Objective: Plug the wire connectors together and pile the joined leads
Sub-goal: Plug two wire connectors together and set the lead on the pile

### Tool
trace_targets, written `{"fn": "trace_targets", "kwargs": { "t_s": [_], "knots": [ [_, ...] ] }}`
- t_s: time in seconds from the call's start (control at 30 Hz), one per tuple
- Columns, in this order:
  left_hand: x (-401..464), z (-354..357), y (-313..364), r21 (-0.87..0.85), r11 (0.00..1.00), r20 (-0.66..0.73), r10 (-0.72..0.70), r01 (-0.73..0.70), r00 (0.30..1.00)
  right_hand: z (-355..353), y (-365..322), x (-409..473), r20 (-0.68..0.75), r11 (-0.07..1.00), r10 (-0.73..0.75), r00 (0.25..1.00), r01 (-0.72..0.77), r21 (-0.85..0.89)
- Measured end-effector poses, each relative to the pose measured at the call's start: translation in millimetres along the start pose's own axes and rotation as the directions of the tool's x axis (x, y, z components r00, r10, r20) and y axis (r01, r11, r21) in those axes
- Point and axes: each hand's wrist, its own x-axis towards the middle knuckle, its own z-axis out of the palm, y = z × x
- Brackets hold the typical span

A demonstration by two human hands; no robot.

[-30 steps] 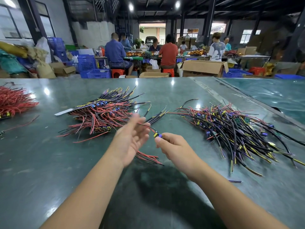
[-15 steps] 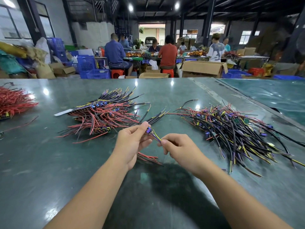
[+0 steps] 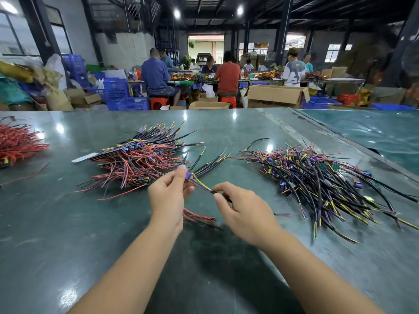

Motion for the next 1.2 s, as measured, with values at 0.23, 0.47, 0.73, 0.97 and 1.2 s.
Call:
{"fn": "trace_targets", "kwargs": {
  "t_s": [0.23, 0.47, 0.73, 0.97, 1.2],
  "knots": [
    [2.5, -2.8, 8.2, -0.049, 0.998, 0.089, -0.04, 0.045, 0.995, -12.2, -3.6, 1.4, -0.187, 0.992, -0.103, 0.977, 0.086, -0.096],
    [4.7, -4.7, 6.3, 0.012, 0.999, 0.102, -0.037, 0.036, 0.994, -41.0, 25.2, 12.6, -0.649, 0.99, -0.082, 0.756, -0.014, -0.142],
    [40.7, -29.2, 14.3, 0.223, 0.967, -0.291, 0.185, -0.121, 0.939, -63.5, 85.0, 14.3, -0.585, 0.772, 0.373, 0.72, -0.59, -0.234],
    [48.2, -48.7, -1.3, 0.886, 0.448, 0.057, 0.153, -0.121, 0.987, -28.2, 26.1, 8.8, -0.368, 0.978, 0.077, 0.927, -0.142, -0.154],
    [48.3, -47.8, -4.7, 0.876, 0.469, 0.085, 0.076, -0.111, 0.993, 1.4, 15.2, 1.4, -0.082, 0.993, 0.114, 0.99, -0.112, 0.039]
  ]
}}
